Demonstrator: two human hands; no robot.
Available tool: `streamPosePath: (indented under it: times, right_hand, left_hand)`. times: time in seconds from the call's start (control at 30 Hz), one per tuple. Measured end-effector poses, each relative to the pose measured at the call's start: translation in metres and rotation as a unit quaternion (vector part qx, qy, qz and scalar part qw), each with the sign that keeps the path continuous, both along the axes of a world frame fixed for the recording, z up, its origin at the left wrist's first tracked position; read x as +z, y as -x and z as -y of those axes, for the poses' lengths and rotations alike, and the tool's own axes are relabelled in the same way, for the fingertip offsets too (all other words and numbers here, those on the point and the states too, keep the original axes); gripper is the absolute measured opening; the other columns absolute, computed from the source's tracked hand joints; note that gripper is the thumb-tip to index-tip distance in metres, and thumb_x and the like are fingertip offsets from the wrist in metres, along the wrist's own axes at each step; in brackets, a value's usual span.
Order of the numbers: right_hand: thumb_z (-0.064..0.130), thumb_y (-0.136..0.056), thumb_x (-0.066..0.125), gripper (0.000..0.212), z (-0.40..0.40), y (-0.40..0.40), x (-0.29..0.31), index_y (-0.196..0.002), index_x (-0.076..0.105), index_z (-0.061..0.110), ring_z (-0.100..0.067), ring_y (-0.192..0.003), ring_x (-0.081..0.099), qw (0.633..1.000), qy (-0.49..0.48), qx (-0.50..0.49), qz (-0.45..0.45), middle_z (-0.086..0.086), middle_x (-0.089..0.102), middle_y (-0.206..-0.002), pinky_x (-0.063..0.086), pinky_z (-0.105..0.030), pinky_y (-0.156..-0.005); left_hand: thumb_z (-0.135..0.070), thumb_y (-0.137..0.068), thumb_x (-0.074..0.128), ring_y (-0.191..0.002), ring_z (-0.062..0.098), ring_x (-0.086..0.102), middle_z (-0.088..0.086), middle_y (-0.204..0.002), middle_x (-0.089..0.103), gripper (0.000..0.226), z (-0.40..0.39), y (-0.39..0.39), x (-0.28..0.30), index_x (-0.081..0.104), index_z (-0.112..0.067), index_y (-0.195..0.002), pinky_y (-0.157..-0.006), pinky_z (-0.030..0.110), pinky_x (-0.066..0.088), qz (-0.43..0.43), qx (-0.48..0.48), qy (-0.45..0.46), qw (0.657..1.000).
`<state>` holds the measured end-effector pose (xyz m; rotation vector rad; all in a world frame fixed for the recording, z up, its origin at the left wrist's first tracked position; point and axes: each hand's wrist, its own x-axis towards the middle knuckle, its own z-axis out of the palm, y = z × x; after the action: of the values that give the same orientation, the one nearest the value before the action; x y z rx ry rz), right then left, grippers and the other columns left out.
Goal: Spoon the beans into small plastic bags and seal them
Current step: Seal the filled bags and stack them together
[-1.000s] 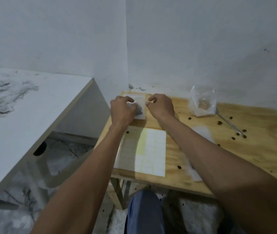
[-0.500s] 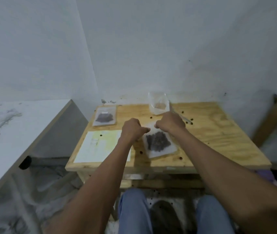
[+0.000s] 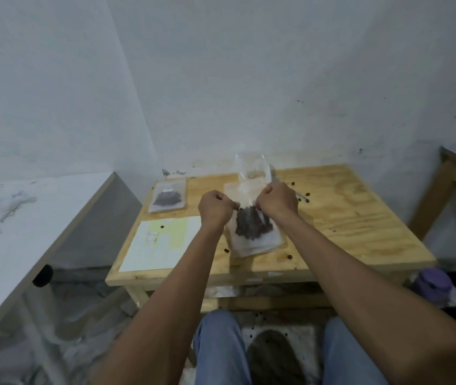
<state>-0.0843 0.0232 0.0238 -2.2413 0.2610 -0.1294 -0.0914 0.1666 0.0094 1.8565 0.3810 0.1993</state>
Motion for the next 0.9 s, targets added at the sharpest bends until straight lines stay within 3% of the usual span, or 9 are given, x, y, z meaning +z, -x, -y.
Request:
streamPosePath:
  times: [0.07, 0.17, 0.3, 0.4, 0.47, 0.53, 0.67, 0.77, 0.9]
  right_hand:
    - [0.006, -0.086, 0.071, 0.009, -0.002, -0.007, 0.005, -0.084, 0.067, 0.013, -0.021, -0.090, 0.067, 0.994, -0.102, 0.036, -0.003, -0.001, 0.070, -0.088, 0.055, -0.034, -0.068]
    - [0.006, -0.084, 0.077, 0.020, -0.020, -0.011, 0.012, -0.098, 0.069, 0.018, -0.023, -0.105, 0.060, 0.974, -0.194, 0.109, -0.038, -0.001, 0.065, -0.110, 0.051, -0.032, -0.071]
    - [0.002, -0.086, 0.075, 0.022, -0.057, -0.015, 0.011, -0.099, 0.072, 0.019, -0.024, -0.106, 0.062, 0.953, -0.262, 0.149, -0.027, -0.003, 0.066, -0.109, 0.055, -0.033, -0.077]
    - [0.001, -0.083, 0.074, 0.023, -0.080, -0.019, 0.005, -0.094, 0.072, 0.021, -0.028, -0.100, 0.069, 0.950, -0.281, 0.139, 0.002, -0.009, 0.072, -0.103, 0.056, -0.035, -0.078]
    - [0.003, -0.082, 0.076, 0.022, -0.092, -0.021, 0.003, -0.094, 0.073, 0.022, -0.027, -0.096, 0.070, 0.950, -0.281, 0.135, 0.012, -0.009, 0.073, -0.102, 0.056, -0.036, -0.075]
    - [0.005, -0.082, 0.076, 0.022, -0.100, -0.023, 0.001, -0.094, 0.073, 0.023, -0.024, -0.093, 0.069, 0.951, -0.277, 0.136, 0.016, -0.007, 0.073, -0.104, 0.053, -0.033, -0.071]
    - [0.005, -0.083, 0.076, 0.021, -0.111, -0.024, -0.002, -0.094, 0.073, 0.022, -0.021, -0.092, 0.067, 0.951, -0.273, 0.145, 0.016, -0.005, 0.071, -0.105, 0.048, -0.027, -0.063]
    - [0.005, -0.083, 0.076, 0.021, -0.116, -0.024, -0.006, -0.092, 0.072, 0.024, -0.019, -0.087, 0.065, 0.952, -0.272, 0.142, 0.011, -0.006, 0.071, -0.102, 0.046, -0.026, -0.061]
    - [0.005, -0.082, 0.076, 0.023, -0.116, -0.024, -0.014, -0.090, 0.072, 0.026, -0.021, -0.086, 0.065, 0.950, -0.276, 0.144, -0.003, -0.009, 0.071, -0.100, 0.047, -0.027, -0.063]
  left_hand:
    - [0.001, -0.079, 0.081, -0.057, 0.024, 0.051, 0.006, -0.060, 0.052, 0.042, -0.013, -0.004, 0.007, 0.045, -0.014, -0.063, -0.055, 0.031, 0.042, 0.012, 0.007, 0.066, 0.998]
    - [0.002, -0.082, 0.078, -0.052, 0.019, 0.044, 0.005, -0.060, 0.046, 0.042, -0.039, -0.007, 0.019, 0.043, -0.015, -0.068, -0.050, 0.028, 0.038, 0.029, 0.005, 0.111, 0.993]
    - [-0.015, -0.091, 0.074, -0.050, 0.016, 0.052, 0.008, -0.071, 0.064, 0.027, -0.084, -0.002, 0.023, 0.049, -0.012, -0.083, -0.051, 0.027, 0.043, 0.066, 0.017, 0.117, 0.991]
    - [-0.031, -0.090, 0.070, -0.064, 0.022, 0.066, 0.011, -0.087, 0.072, 0.022, -0.136, 0.009, 0.012, 0.055, -0.015, -0.091, -0.058, 0.032, 0.048, 0.045, 0.076, -0.015, 0.996]
    - [-0.027, -0.088, 0.070, -0.085, 0.027, 0.065, 0.007, -0.099, 0.068, 0.024, -0.168, 0.021, 0.000, 0.058, -0.016, -0.106, -0.070, 0.035, 0.046, -0.033, 0.116, -0.170, 0.978]
    - [-0.022, -0.089, 0.072, -0.098, 0.029, 0.063, 0.010, -0.112, 0.065, 0.037, -0.189, 0.032, -0.015, 0.058, -0.013, -0.122, -0.077, 0.037, 0.049, -0.105, 0.129, -0.249, 0.954]
    - [-0.017, -0.083, 0.081, -0.095, 0.026, 0.059, 0.014, -0.122, 0.064, 0.051, -0.199, 0.036, -0.032, 0.057, -0.009, -0.128, -0.078, 0.038, 0.052, -0.116, 0.134, -0.212, 0.961]
    - [-0.015, -0.078, 0.085, -0.107, 0.030, 0.060, 0.015, -0.127, 0.061, 0.061, -0.198, 0.027, -0.033, 0.056, -0.008, -0.131, -0.087, 0.039, 0.053, -0.114, 0.124, -0.191, 0.967]
    - [-0.012, -0.081, 0.079, -0.111, 0.032, 0.062, 0.013, -0.128, 0.062, 0.053, -0.190, 0.022, -0.034, 0.057, -0.013, -0.129, -0.096, 0.046, 0.053, -0.128, 0.144, -0.190, 0.963]
